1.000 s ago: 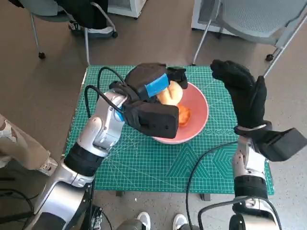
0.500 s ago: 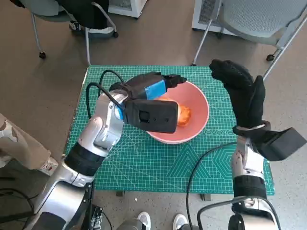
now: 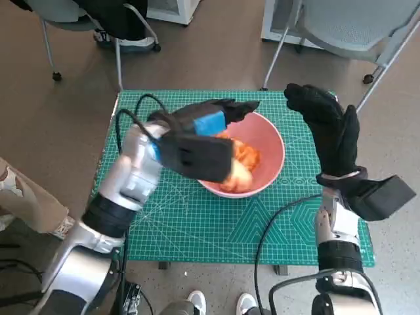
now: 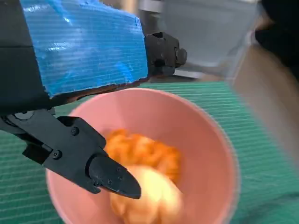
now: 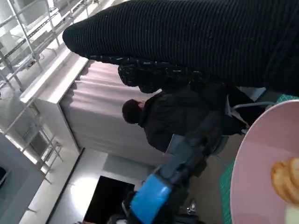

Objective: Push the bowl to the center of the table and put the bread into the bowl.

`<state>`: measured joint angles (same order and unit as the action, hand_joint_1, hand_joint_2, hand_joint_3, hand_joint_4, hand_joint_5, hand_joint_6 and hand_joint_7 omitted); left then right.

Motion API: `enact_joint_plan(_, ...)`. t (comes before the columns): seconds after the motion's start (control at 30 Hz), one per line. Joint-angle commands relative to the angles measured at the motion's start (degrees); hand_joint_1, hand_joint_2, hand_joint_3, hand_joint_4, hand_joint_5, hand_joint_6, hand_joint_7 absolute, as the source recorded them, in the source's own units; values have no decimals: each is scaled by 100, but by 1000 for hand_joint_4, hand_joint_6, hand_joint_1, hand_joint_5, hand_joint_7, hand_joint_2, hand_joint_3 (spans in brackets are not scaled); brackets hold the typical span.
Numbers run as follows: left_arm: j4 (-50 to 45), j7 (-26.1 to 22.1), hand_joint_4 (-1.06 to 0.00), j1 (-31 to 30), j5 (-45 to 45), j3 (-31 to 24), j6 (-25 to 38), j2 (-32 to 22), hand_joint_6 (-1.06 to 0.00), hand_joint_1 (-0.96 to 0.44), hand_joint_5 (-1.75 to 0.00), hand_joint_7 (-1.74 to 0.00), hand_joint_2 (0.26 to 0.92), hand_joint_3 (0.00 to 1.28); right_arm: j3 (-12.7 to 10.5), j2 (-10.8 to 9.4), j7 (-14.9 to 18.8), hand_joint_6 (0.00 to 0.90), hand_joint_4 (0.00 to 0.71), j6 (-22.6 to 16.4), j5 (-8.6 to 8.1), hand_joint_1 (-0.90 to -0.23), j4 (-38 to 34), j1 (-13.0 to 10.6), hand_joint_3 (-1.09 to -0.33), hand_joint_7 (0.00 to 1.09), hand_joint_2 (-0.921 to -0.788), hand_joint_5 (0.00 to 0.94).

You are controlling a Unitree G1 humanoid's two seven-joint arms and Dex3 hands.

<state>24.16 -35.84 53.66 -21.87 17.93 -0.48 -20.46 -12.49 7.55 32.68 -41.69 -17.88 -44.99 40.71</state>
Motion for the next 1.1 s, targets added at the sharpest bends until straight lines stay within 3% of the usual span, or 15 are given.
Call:
enact_joint_plan(0.03, 624, -297, 1, -251, 1517, -1004, -1194, 76, -37, -529, 1, -14, 772, 22, 55, -42, 33, 67, 206, 87, -39, -652, 202, -108, -772, 512, -921, 0)
enact_joint_plan(0.17, 1326, -94, 1, -476, 2886, -1992, -2476, 826, -62, -519, 1, -29, 783, 20, 76, -58, 41, 64, 203, 161, -107, -656, 471, -129, -771, 514, -921, 0)
enact_joint_plan(0.33, 1552, 326, -21, -660, 3486, -2508, -3286, 1331, -128, -569, -4, -58, 879, 95, 110, -79, 68, 60, 202, 231, -188, -674, 812, -168, -754, 522, -921, 1)
enact_joint_plan(0.5, 1486, 143, -93, -922, 3971, -2717, -3430, 1521, -205, -592, -26, -87, 914, 84, 176, -112, 140, 52, 199, 276, -277, -678, 1150, -187, -739, 532, -921, 0)
enact_joint_plan(0.67, 1304, -185, -88, -1182, 4335, -2750, -3441, 1612, -211, -601, -16, -87, 920, 85, 225, -118, 215, 43, 199, 272, -322, -681, 1272, -147, -726, 538, -921, 1)
enact_joint_plan(1.1, 1299, -381, 0, -1383, 4587, -2894, -3703, 1792, -76, -580, 1, -17, 919, 60, 259, -98, 404, 43, 205, -108, -226, -686, 1003, 33, -704, 553, -921, 4)
